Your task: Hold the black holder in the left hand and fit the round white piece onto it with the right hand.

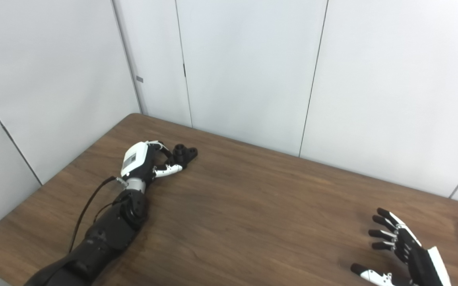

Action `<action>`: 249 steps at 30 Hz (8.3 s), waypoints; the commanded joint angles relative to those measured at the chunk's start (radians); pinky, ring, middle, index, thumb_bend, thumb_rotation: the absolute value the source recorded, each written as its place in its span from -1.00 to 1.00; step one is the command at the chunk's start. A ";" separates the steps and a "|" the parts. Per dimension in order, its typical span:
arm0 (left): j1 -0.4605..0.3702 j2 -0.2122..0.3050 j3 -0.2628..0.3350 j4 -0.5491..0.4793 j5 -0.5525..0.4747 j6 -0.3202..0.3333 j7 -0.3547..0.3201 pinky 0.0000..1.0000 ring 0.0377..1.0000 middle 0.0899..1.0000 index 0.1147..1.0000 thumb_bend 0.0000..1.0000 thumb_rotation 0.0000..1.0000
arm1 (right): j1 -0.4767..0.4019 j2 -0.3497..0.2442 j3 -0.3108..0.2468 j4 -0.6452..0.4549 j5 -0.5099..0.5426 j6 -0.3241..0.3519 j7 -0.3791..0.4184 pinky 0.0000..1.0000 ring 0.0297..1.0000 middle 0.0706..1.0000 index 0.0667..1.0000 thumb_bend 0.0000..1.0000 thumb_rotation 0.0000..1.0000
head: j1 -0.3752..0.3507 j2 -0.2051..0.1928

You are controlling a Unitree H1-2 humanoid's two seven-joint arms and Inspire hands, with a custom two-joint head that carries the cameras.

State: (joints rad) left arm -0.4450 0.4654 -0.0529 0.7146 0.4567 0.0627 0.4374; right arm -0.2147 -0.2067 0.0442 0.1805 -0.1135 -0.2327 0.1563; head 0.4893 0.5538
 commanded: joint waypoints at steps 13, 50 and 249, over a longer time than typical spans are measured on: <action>0.044 -0.048 -0.036 0.047 0.014 -0.011 0.023 0.63 0.75 0.60 -0.16 0.05 -0.89 | 0.011 -0.006 0.000 -0.020 0.009 0.000 -0.003 0.27 0.48 0.67 0.73 0.19 -1.00 | -0.014 0.008; 0.128 -0.088 -0.373 -0.314 -0.019 -0.285 -0.486 0.72 0.90 0.72 -0.17 0.05 -0.88 | -0.015 0.010 0.011 0.057 -0.022 -0.105 -0.027 0.20 0.44 0.66 0.71 0.18 -0.86 | -0.225 0.056; 0.123 0.071 -0.545 -0.303 0.138 -0.468 -0.504 0.79 0.80 0.67 -0.16 0.04 -0.90 | -0.314 -0.172 -0.059 0.315 -0.338 0.315 -0.514 0.30 0.49 0.44 -0.11 0.04 -0.72 | -0.938 -0.094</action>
State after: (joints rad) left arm -0.4059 0.4797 -0.5612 0.3534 0.5267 -0.4256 0.0469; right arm -0.4885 -0.3663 -0.0095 0.4998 -0.4484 0.1110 -0.3239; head -0.4480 0.4586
